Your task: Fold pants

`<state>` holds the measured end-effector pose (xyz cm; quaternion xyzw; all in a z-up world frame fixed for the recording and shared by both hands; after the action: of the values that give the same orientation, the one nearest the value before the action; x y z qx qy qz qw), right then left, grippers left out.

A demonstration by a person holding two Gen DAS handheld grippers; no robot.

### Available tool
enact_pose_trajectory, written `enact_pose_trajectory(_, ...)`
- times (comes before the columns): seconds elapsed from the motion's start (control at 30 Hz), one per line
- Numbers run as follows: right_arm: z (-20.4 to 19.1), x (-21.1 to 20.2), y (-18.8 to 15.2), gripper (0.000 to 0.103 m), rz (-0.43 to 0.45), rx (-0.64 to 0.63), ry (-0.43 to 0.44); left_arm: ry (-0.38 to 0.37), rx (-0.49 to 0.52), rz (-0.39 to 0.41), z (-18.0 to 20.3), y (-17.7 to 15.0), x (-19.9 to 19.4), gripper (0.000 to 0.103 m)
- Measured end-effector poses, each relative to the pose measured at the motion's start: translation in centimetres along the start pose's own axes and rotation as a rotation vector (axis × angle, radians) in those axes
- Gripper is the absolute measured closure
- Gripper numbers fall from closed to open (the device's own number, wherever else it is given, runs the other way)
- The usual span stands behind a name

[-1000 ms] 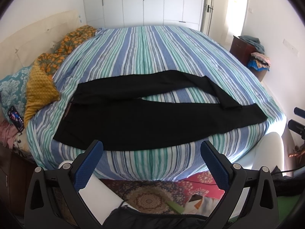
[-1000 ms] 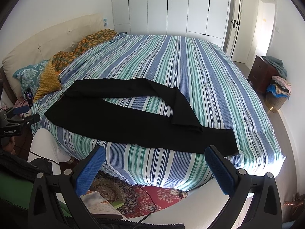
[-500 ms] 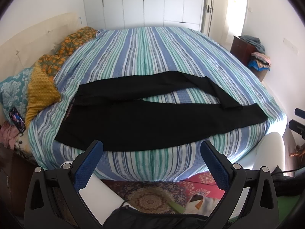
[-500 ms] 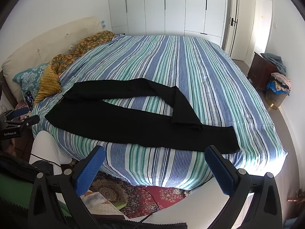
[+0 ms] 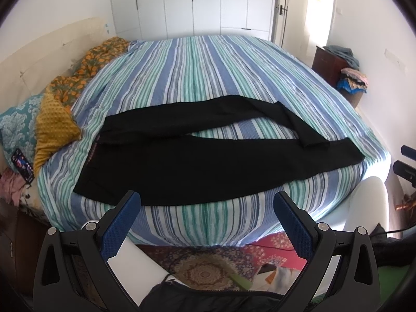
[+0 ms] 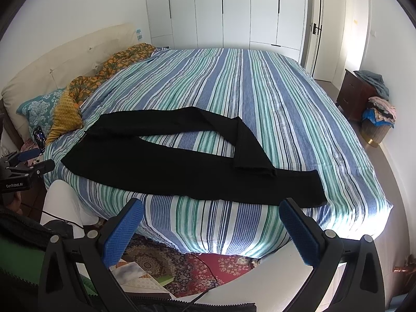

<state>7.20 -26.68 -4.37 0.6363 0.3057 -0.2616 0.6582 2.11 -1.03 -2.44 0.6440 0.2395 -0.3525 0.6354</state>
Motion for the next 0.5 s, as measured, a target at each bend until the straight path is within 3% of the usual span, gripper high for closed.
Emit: enact_pose_trajectory(0.5, -0.32, 0.60, -0.07, 0.000, -0.014, -0.004, 0.009, -0.004, 0.002, 0.004, 0.23, 0.09, 0.20, 0.001)
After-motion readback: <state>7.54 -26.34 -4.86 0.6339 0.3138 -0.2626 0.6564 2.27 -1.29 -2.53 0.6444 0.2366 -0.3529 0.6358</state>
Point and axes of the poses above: each gripper's, at about its wrist camera, not at the fingertips, and x roughly the way its jaws point, z to its right, y to its top, the point moved 3 cm from there along x, roughly the way its jaws point, and after that the axes turned 5 degrees about -y, right-handed, at the moved point
